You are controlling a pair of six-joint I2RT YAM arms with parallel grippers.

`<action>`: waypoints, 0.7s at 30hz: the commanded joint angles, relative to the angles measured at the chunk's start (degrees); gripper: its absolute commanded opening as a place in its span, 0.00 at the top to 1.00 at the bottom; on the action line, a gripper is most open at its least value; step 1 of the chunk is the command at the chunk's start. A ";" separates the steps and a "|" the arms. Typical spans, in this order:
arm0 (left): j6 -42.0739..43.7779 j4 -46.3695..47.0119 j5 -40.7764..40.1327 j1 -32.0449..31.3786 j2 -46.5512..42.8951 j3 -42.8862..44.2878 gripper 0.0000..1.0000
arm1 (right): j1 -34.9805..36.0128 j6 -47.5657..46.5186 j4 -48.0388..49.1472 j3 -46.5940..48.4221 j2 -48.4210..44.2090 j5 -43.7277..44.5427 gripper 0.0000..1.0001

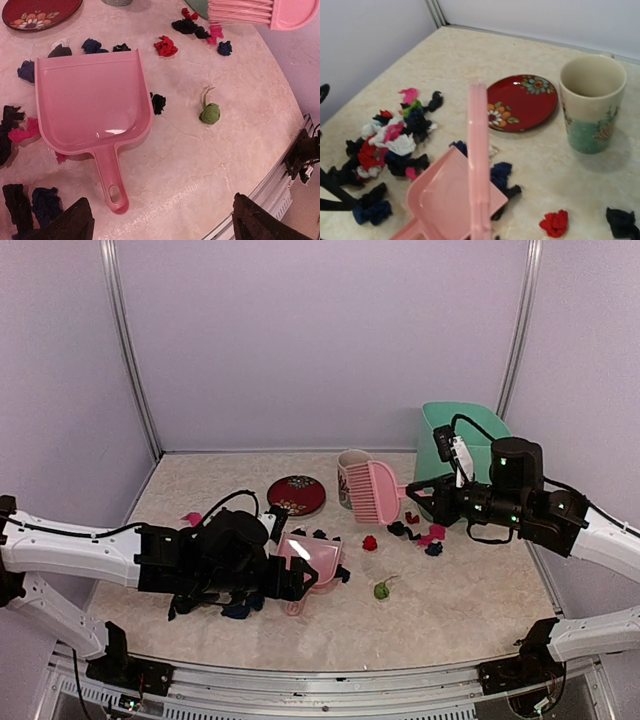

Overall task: Sweep away the paper scraps from the table
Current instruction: Pick up the dustpan from the center of the board.

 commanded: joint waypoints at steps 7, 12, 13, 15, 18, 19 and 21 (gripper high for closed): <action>-4.02 -10.51 -7.40 -1.63 12.10 7.70 0.08 | -0.56 -0.68 -2.22 0.20 -3.16 3.54 1.00; -4.52 -12.80 -8.68 -2.60 17.59 10.82 0.10 | -0.56 -0.42 -4.15 -0.35 -5.15 4.80 1.00; -4.32 -12.50 -8.80 -2.65 18.53 11.06 0.10 | -0.56 -0.48 -4.41 -0.43 -5.46 4.98 1.00; -3.51 -11.80 -9.35 -2.59 20.01 11.32 0.12 | -0.56 -0.43 -4.74 -0.54 -5.88 5.32 1.00; -3.15 -12.74 -10.62 -2.36 22.38 12.54 0.18 | -0.58 -0.39 -4.93 -0.71 -6.05 5.34 1.00; -3.36 -13.11 -10.71 -2.15 23.07 12.79 0.19 | -0.56 -0.27 -5.03 -0.71 -6.00 5.39 1.00; -3.70 -13.40 -10.91 -1.86 24.07 12.90 0.20 | -0.56 -0.20 -5.20 -0.71 -5.96 5.45 1.00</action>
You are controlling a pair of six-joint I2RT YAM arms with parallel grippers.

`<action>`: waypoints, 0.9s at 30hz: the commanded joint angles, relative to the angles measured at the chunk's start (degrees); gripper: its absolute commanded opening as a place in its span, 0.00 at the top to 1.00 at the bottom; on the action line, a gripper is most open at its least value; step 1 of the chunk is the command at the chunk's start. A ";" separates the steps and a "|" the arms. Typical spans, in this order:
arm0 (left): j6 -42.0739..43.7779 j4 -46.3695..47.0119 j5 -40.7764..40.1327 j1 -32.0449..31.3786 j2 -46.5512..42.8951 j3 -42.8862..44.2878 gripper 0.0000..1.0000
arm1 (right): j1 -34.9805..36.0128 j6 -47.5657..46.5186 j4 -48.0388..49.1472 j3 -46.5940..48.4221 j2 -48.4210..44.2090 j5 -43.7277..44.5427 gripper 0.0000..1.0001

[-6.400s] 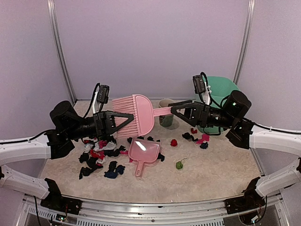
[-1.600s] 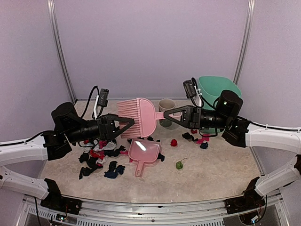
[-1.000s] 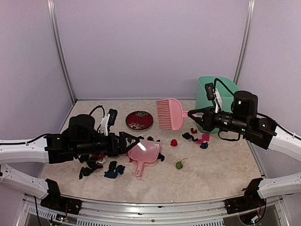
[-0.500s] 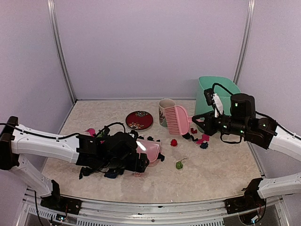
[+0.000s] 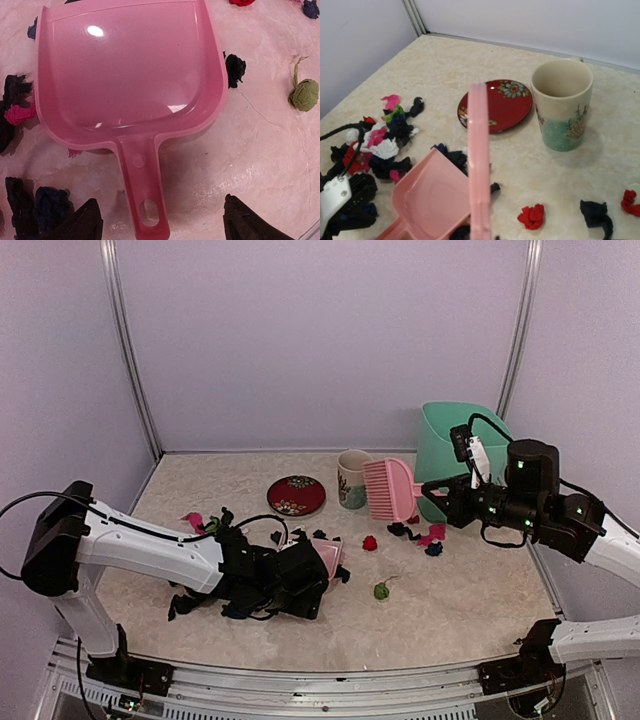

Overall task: Sweep away the paper scraps from the table
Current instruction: Pick up the dustpan from the center of the board.

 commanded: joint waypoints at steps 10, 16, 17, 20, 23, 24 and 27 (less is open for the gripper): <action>0.87 1.37 -1.37 1.83 4.99 1.50 0.33 | -0.61 0.53 -0.32 -0.30 -0.16 0.68 1.00; 1.41 2.61 -0.83 2.11 6.70 1.28 0.44 | -0.64 0.99 -0.32 -0.54 0.22 0.33 1.00; 1.51 2.90 -0.62 2.15 6.97 1.27 0.45 | -0.64 1.07 -0.29 -0.54 0.32 0.29 1.00; 1.73 3.40 -0.22 2.34 7.77 1.36 0.48 | -0.63 1.18 -0.31 -0.39 0.52 0.15 1.00; 1.89 3.70 -0.37 2.48 7.78 1.41 0.52 | -0.61 1.19 -0.41 -0.28 0.51 0.09 1.00; 2.03 3.76 -0.37 2.50 7.75 1.36 0.55 | -0.62 1.27 -0.50 -0.28 0.50 0.08 1.00; 2.39 3.71 -0.23 2.72 7.61 1.32 0.65 | -0.59 1.49 -0.33 -0.44 0.63 0.06 1.00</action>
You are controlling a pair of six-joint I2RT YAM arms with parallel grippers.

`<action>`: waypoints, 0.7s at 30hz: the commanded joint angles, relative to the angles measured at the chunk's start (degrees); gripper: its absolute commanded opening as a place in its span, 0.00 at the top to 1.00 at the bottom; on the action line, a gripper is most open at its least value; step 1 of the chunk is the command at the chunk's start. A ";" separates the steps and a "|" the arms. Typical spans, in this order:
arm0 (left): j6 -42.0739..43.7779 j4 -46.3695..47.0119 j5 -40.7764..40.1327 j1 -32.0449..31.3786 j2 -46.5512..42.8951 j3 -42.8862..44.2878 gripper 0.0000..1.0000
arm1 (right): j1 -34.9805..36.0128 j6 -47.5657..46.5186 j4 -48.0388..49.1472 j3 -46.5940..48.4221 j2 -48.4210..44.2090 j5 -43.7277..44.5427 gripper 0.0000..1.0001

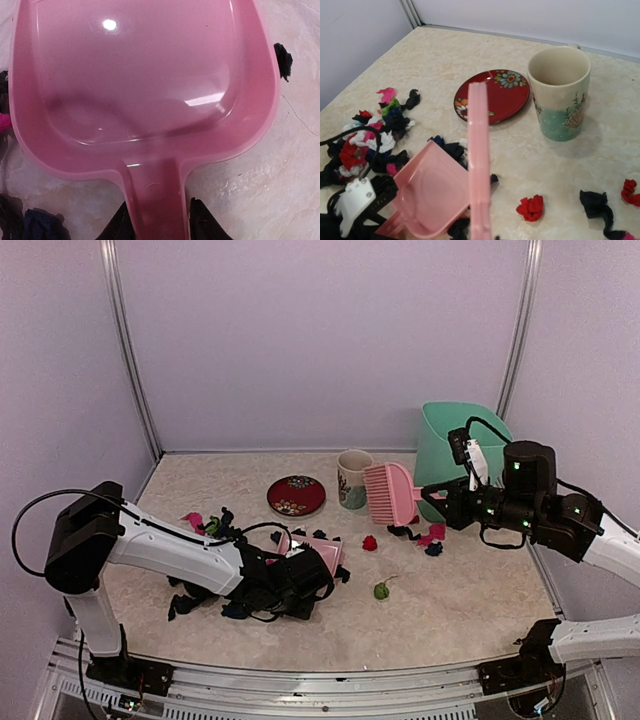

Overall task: Sweep away the paper scraps from the table
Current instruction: Pick up the dustpan from the center of the board, then sweep the paper scraps at the center of the board.

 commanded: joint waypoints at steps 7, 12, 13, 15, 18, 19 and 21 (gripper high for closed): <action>1.07 -1.12 -2.86 0.51 -1.98 0.86 0.89 | -0.62 0.76 0.91 0.14 0.53 -0.26 1.00; 0.99 -3.25 -3.98 0.51 -6.61 0.80 1.00 | -0.59 0.43 0.87 1.68 0.85 0.16 1.00; 0.90 -3.81 -4.24 0.48 -7.96 0.72 1.00 | -0.61 0.42 0.89 2.12 1.08 0.16 1.00; 0.76 -4.96 -5.06 0.65 -11.21 0.71 1.00 | -0.62 0.56 1.54 2.77 1.50 0.16 1.00; 0.73 -6.97 -5.51 1.79 -15.33 0.77 1.00 | -0.61 1.32 3.56 3.21 2.37 -0.65 1.00; 0.84 -7.58 -5.51 2.35 -16.74 0.75 1.00 | -0.59 1.56 4.47 3.24 2.88 -1.02 1.00; 1.51 -8.64 -5.33 3.89 -19.69 0.67 1.00 | -0.55 2.57 6.17 3.80 4.16 -1.94 1.00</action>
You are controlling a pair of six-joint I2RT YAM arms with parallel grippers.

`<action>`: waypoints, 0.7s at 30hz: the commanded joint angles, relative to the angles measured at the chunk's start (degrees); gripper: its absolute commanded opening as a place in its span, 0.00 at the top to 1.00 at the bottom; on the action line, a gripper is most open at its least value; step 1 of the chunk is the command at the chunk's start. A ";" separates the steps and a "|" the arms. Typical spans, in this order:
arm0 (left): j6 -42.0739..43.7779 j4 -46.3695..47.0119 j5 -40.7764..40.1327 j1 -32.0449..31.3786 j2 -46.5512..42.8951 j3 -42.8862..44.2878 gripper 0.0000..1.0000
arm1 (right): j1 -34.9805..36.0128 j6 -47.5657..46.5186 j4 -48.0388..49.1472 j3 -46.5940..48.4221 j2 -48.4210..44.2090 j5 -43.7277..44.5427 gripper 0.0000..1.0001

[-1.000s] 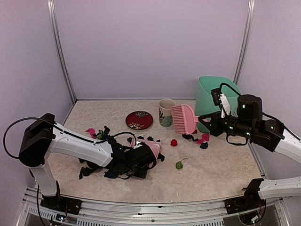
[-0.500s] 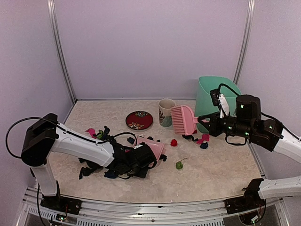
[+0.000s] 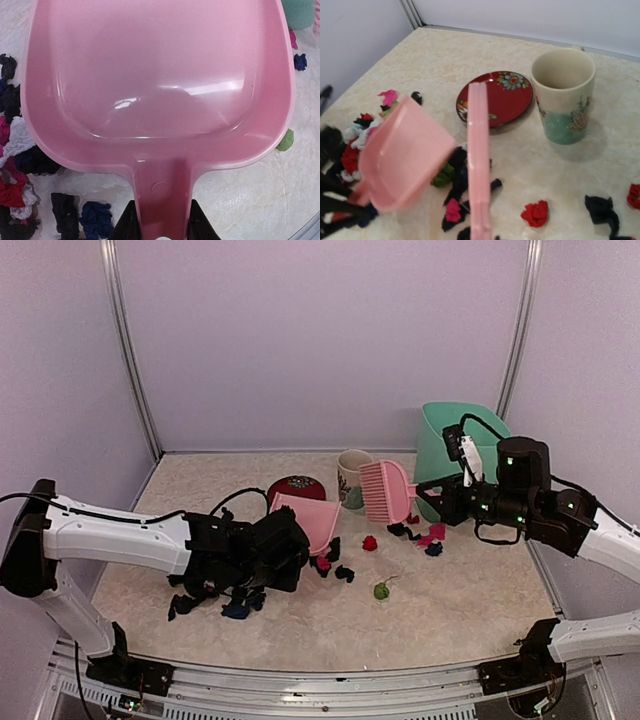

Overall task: Sweep away the paper scraps from the table
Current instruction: Sweep the paper scraps at the center of the board.

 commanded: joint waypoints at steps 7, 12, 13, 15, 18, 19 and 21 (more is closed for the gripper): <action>6.43 -4.72 0.15 11.76 -17.53 -1.51 1.00 | 0.38 5.96 11.88 5.07 7.93 -3.77 1.00; 11.21 -4.99 1.72 21.82 -24.22 -2.30 1.00 | 2.93 11.01 18.23 5.89 13.87 -3.99 1.00; 12.13 -5.30 1.78 23.62 -25.09 -2.22 1.00 | 3.50 11.75 19.34 6.38 15.21 -4.11 1.00; 13.83 -5.69 1.57 26.85 -26.69 -2.34 1.00 | 4.90 13.00 21.30 7.51 18.34 -4.04 1.00; 16.86 -5.52 1.63 31.07 -28.78 -2.75 1.00 | 7.35 14.71 23.65 10.15 23.51 -3.80 1.00; 17.61 -5.56 1.59 32.30 -29.44 -2.69 1.00 | 8.02 15.47 24.51 11.12 25.37 -3.83 1.00; 18.78 -5.56 1.68 34.21 -30.73 -2.73 1.00 | 9.38 16.57 26.09 13.34 29.10 -3.82 1.00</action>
